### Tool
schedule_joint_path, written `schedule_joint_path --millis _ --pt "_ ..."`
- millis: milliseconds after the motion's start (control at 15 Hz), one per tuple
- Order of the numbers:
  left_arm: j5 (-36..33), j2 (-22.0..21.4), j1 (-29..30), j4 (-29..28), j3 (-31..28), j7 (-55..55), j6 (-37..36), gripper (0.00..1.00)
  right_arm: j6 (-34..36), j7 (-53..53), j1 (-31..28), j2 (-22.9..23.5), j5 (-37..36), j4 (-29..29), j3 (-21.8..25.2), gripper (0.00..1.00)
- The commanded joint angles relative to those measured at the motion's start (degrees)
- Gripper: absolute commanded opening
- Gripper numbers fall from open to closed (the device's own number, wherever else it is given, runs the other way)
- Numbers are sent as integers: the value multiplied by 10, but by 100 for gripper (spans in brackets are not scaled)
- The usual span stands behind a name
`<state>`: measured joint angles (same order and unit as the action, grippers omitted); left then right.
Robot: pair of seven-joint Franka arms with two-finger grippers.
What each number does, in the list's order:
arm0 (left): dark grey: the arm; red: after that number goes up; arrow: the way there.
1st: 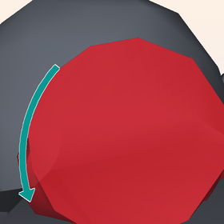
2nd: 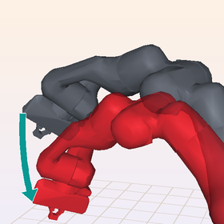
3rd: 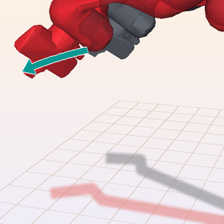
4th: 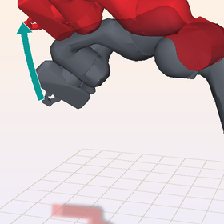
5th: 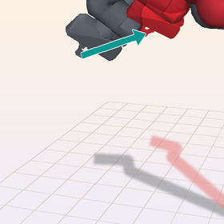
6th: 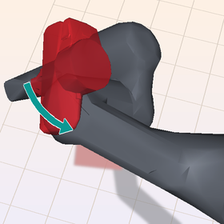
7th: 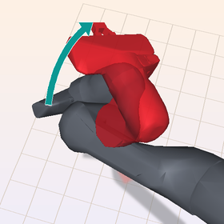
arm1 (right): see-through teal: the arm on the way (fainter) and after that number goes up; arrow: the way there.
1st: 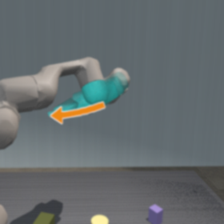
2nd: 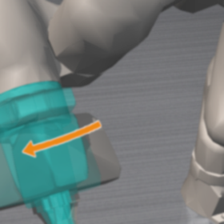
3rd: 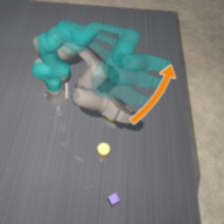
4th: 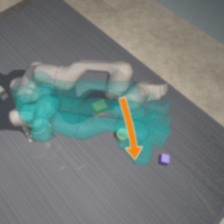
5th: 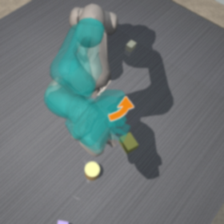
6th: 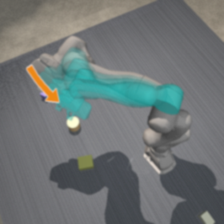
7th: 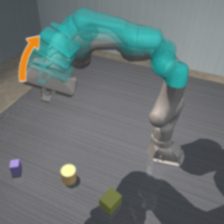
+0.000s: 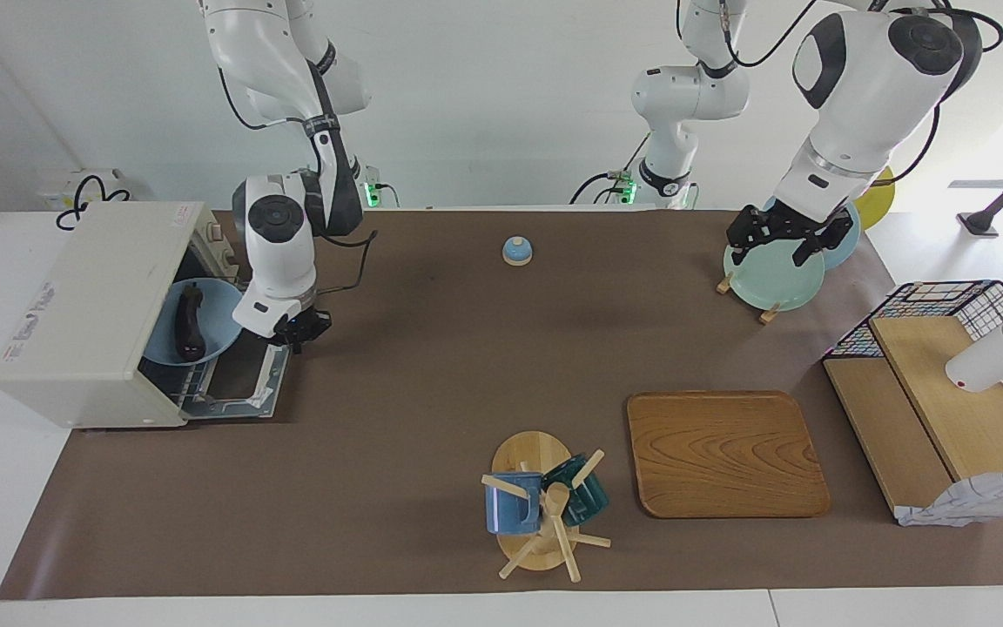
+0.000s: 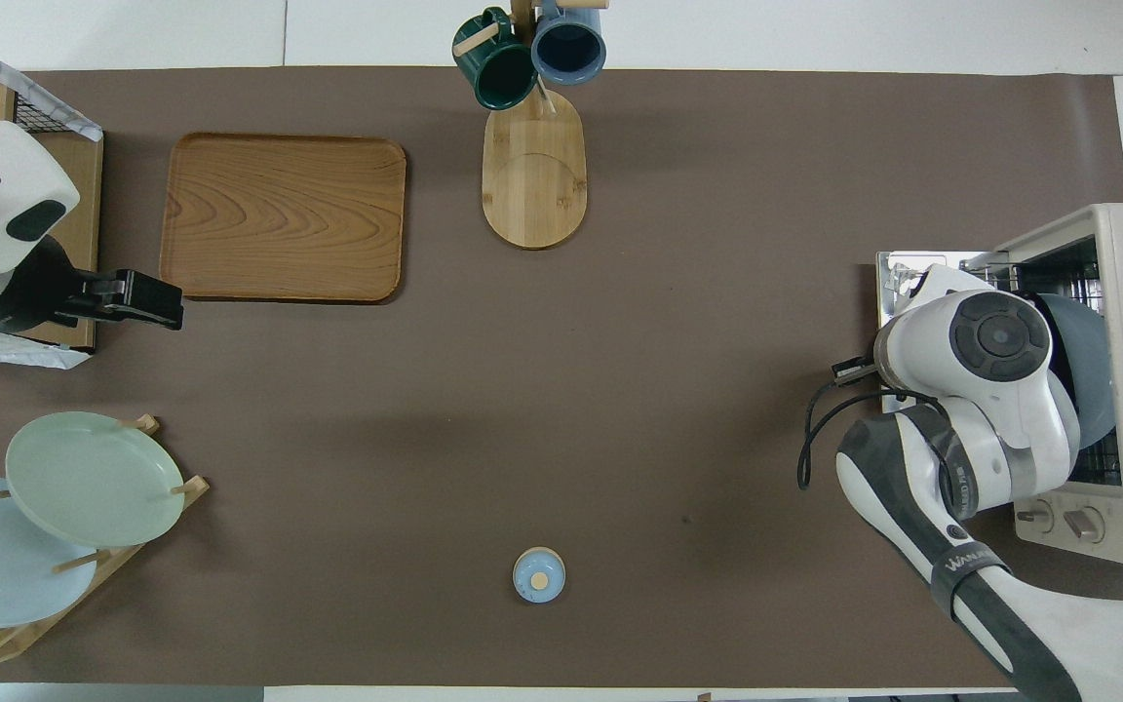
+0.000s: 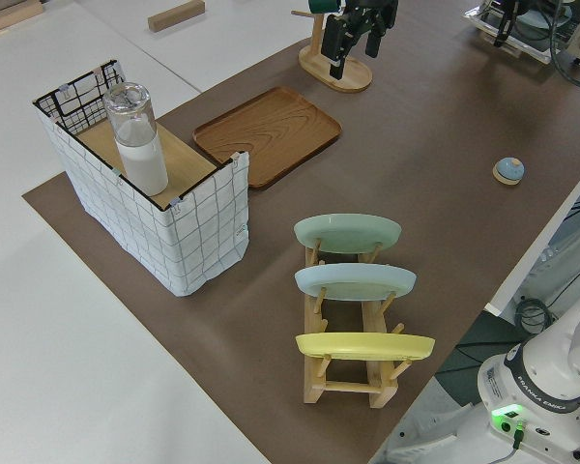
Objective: Put eggplant into oven
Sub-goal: 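Push the oven door up closed with the right gripper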
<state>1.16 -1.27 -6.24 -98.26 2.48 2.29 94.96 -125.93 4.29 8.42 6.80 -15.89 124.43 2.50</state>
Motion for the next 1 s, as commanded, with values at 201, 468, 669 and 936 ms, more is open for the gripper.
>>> schedule_joint_path --millis 201,468,669,936 --pt "6 -5 4 4 1 -1 -9 100 132 88 -30 -8 -27 -104 14 0" --pt "6 -4 4 4 1 -2 -9 100 155 129 -60 -31 -20 -104 14 0" --pt "6 -5 4 4 1 -1 -9 100 176 135 -70 -43 -20 -104 14 0" --pt "6 -4 4 4 1 -1 -9 100 186 181 -102 -63 -20 -104 15 0"
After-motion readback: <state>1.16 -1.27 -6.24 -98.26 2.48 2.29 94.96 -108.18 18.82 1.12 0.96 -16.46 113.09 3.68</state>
